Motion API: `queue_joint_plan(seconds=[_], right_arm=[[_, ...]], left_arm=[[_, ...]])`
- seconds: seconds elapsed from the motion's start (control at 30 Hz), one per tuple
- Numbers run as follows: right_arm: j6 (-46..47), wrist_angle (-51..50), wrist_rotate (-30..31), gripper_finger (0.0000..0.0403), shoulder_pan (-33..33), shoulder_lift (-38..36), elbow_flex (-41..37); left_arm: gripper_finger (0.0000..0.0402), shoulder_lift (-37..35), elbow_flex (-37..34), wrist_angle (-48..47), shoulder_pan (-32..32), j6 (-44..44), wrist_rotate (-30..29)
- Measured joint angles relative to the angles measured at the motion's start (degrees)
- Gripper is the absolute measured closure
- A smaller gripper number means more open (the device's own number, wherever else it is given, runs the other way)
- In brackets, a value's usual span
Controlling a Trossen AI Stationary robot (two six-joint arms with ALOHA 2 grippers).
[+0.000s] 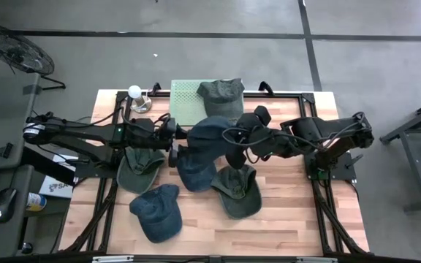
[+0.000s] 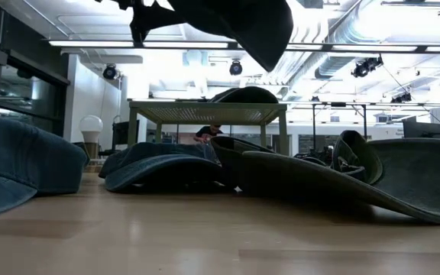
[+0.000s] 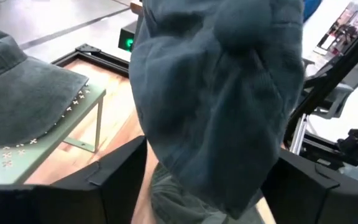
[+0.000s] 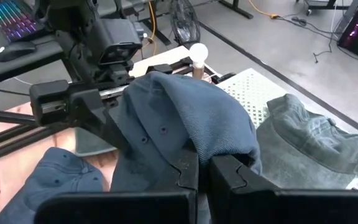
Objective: Pick & Place hat
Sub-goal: Put the right blue cap on the shelf
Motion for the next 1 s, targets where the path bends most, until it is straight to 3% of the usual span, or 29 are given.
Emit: queue_joint_plan(seconds=[0.13,0.4,0.63,1.0], right_arm=[[-0.2,0.0,0.2,0.0403,0.0,-0.3,0.0],[-0.1,-0.3,-0.1,0.0403,0.0,-0.3,0.0],[0.4,-0.2,1.8,0.0389,0.0,-0.3,0.0],[0.4,-4.2,10.3,0.0300,0.0,-4.6,0.0]], left_arm=[[0.0199,0.0,0.0,0.0,0.0,-0.7,0.2],[0.0384,0.0,0.0,0.1,0.0,0.0,3.8],[0.0397,0.0,0.0,2.1,0.0,-0.7,6.3],[0.0400,0.0,0.0,7.2,0.0,-6.0,7.4]])
